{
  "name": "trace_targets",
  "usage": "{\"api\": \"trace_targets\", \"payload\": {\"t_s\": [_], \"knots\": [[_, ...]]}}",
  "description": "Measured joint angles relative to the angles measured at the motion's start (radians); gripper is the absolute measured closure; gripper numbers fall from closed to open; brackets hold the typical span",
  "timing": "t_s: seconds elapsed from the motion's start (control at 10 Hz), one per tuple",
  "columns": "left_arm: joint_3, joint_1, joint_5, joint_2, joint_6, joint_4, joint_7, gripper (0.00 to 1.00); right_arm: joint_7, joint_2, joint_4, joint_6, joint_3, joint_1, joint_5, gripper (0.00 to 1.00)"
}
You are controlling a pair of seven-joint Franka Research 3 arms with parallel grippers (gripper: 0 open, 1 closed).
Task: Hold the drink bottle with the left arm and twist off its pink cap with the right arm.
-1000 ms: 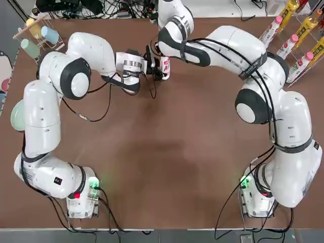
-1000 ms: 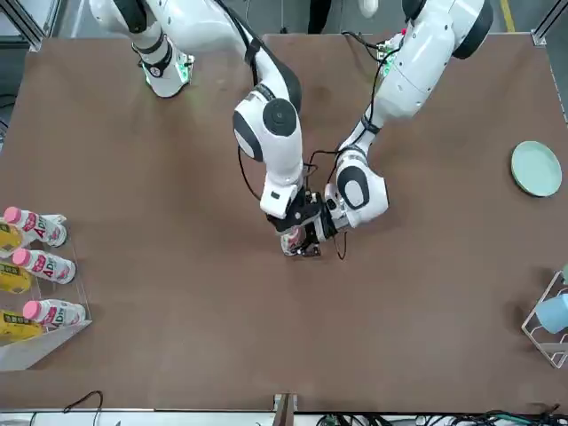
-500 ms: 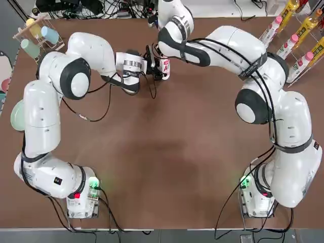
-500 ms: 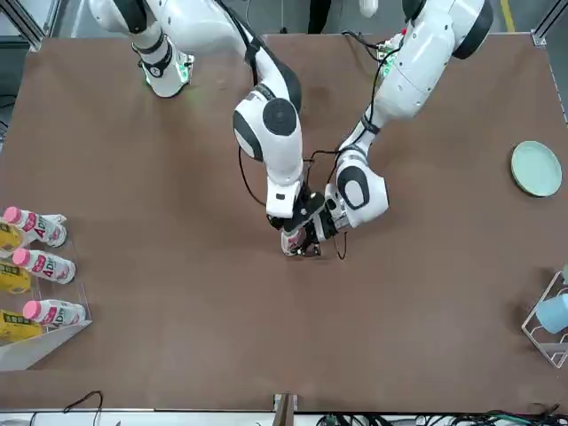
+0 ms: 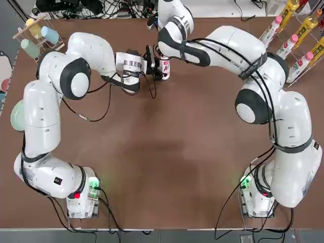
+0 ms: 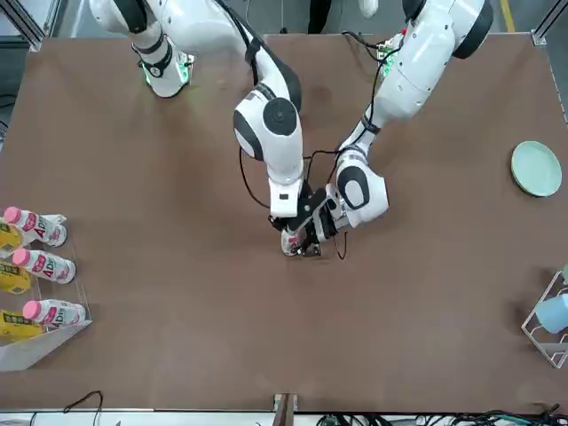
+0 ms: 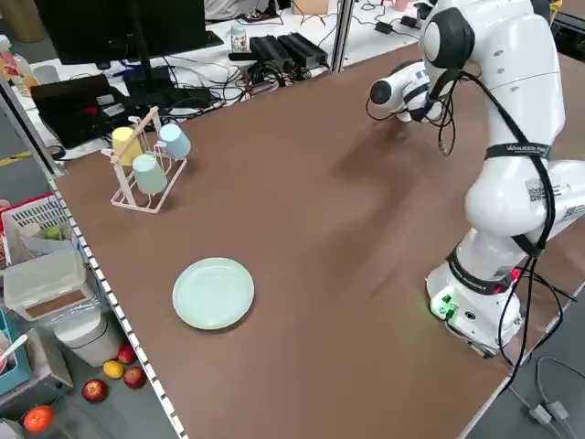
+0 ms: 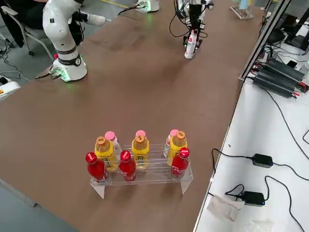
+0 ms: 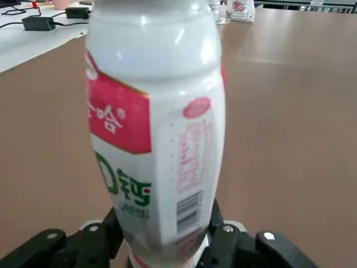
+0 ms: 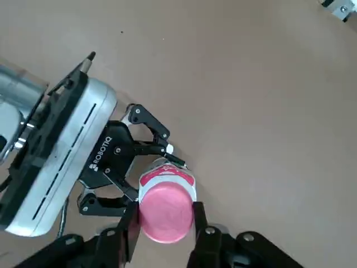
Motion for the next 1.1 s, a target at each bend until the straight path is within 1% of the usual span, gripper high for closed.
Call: {"api": "trace_targets", "payload": {"t_s": [0.4, 0.7, 1.1], "knots": [[0.000, 0.000, 0.000, 0.000, 0.000, 0.001, 0.000, 0.40, -0.016, 0.000, 0.000, 0.000, 0.000, -0.002, 0.002, 0.57], [0.000, -0.003, 0.000, 0.012, 0.002, 0.021, 0.001, 0.40, -0.021, 0.000, 0.001, 0.000, 0.002, -0.011, 0.003, 0.57], [0.000, -0.003, 0.000, 0.013, 0.002, 0.023, 0.001, 0.40, -0.140, 0.000, 0.001, 0.001, 0.006, -0.015, 0.006, 0.57]]}}
